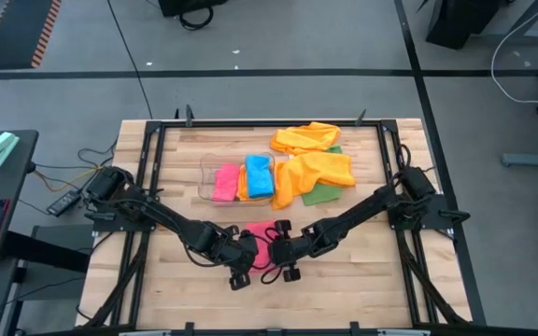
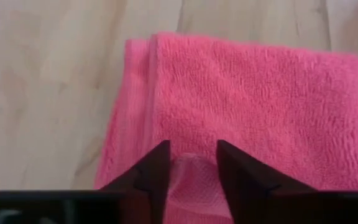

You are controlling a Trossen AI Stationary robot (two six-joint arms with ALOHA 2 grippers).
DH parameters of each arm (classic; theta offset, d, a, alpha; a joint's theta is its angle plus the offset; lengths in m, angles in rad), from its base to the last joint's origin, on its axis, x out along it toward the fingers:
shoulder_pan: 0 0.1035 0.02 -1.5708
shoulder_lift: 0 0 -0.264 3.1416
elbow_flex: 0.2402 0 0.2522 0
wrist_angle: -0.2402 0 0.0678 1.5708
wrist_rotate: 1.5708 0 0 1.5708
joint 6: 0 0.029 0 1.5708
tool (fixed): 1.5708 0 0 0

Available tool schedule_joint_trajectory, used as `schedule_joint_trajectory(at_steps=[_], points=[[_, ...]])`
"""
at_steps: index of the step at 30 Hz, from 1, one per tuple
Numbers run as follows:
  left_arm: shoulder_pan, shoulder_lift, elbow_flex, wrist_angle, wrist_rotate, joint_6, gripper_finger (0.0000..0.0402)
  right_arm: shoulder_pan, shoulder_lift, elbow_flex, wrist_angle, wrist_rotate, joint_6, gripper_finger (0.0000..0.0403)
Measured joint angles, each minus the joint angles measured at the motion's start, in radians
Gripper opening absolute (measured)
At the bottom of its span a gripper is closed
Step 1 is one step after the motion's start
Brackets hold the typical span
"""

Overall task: Fold microfiber towels
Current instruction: Fold the pink microfiber cloth

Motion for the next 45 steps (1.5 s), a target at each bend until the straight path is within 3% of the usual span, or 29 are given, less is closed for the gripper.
schedule_joint_trajectory(at_steps=[6, 14, 21, 30, 35, 41, 45], points=[[-0.001, 0.000, 0.000, -0.004, 0.000, 0.000, 0.0121, -0.008, 0.000, -0.001, -0.053, -0.037, -0.001, 0.0018], [-0.001, 0.000, 0.000, -0.003, 0.000, 0.000, 0.0121, -0.001, -0.090, -0.001, -0.145, -0.049, 0.001, 0.0003], [-0.001, 0.000, 0.000, 0.004, 0.000, 0.003, 0.0113, 0.039, -0.121, -0.001, -0.203, -0.123, 0.056, 0.0002], [-0.001, 0.000, 0.000, 0.071, -0.001, 0.039, 0.0116, 0.061, -0.043, -0.001, -0.230, -0.081, 0.079, 0.0014], [-0.033, 0.000, 0.000, 0.128, -0.017, 0.181, 0.0123, 0.057, -0.047, -0.001, -0.316, -0.091, 0.095, 0.0033], [-0.095, 0.003, 0.000, 0.190, -0.172, 0.473, 0.0151, 0.057, -0.050, 0.009, -0.374, -0.140, 0.126, 0.0064], [-0.100, 0.027, 0.000, 0.206, -0.220, 0.561, 0.0177, 0.057, -0.061, 0.035, -0.460, -0.146, 0.155, 0.0107]])
